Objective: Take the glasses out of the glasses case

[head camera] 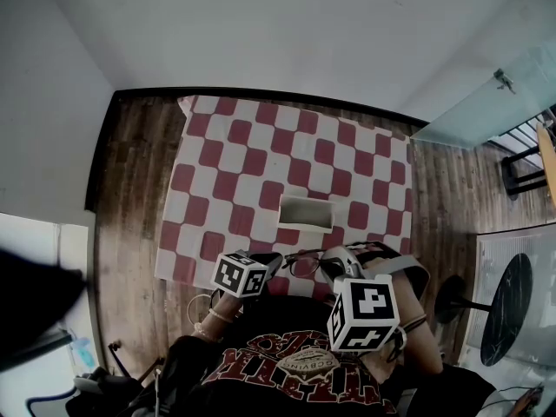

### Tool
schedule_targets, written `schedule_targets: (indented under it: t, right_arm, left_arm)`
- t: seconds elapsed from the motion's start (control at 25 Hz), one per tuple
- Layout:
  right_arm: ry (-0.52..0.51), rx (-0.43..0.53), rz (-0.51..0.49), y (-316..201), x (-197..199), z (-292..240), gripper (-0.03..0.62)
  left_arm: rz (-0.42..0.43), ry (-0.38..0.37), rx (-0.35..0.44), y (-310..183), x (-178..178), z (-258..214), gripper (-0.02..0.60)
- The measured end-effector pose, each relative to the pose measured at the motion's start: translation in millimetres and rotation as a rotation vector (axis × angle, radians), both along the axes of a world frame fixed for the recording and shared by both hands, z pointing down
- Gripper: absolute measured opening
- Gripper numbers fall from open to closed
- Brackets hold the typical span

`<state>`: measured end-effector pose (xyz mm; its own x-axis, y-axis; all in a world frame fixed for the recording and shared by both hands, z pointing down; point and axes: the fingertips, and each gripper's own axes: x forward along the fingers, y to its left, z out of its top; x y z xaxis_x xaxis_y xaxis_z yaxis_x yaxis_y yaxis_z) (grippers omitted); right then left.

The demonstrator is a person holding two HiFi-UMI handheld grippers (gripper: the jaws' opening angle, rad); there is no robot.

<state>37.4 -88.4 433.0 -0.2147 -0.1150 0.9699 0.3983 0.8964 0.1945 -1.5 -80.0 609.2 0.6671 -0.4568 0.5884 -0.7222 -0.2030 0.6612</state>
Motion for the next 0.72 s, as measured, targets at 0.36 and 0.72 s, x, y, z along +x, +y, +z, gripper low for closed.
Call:
schedule_targets:
  t: [0.36,0.72]
  right_arm:
    - [0.017,-0.029,-0.004,1.4,4.4,4.5,0.025]
    - [0.022,-0.044,0.006,3.3,6.9,5.2,0.025]
  left_arm:
    - [0.005,0.002,-0.003,-1.4,0.6,0.7,0.009]
    - [0.002,0.003,-0.012,1.2,0.6,3.9,0.009]
